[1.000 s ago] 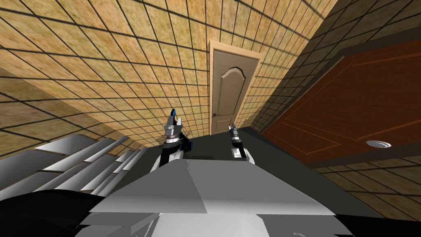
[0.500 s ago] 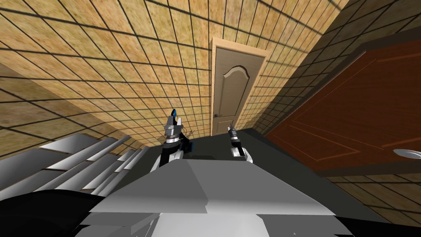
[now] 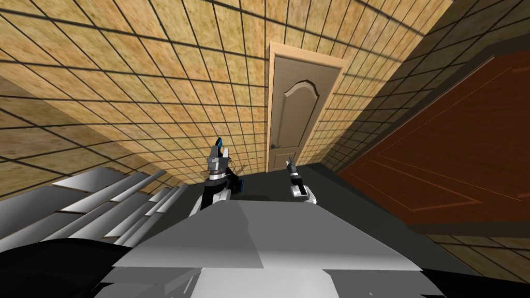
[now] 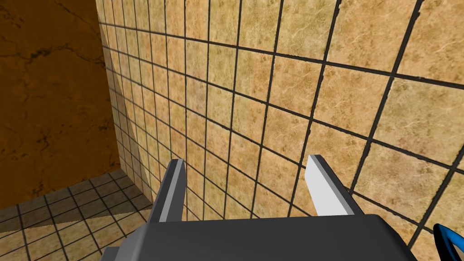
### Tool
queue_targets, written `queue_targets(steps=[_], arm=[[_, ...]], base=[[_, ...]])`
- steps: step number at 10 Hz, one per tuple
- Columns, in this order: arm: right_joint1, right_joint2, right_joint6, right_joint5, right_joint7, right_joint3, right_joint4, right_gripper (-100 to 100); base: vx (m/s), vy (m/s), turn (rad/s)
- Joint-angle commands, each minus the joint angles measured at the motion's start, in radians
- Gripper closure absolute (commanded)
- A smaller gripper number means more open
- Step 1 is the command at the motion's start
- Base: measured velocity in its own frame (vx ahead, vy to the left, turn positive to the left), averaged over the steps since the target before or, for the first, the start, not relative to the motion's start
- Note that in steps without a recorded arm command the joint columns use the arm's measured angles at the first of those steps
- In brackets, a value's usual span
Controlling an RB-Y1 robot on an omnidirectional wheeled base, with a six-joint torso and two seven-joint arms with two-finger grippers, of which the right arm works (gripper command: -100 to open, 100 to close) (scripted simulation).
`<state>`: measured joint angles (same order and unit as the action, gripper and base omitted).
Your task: Pull the door open
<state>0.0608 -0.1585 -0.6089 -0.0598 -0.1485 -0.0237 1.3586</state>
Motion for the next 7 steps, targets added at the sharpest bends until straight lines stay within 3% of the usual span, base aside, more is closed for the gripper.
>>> queue_targets(steps=[1, 3, 7], arm=[[-0.021, -0.007, -0.004, 0.002, -0.002, 0.0, -0.048, -100], [-0.036, -0.011, -0.009, 0.004, -0.003, 0.001, -0.082, -100], [-0.096, -0.028, -0.031, 0.009, -0.008, 0.003, -0.207, -100]], base=[[0.096, -0.006, 0.075], [0.081, -0.01, 0.05], [0.082, -0.002, 0.06]])
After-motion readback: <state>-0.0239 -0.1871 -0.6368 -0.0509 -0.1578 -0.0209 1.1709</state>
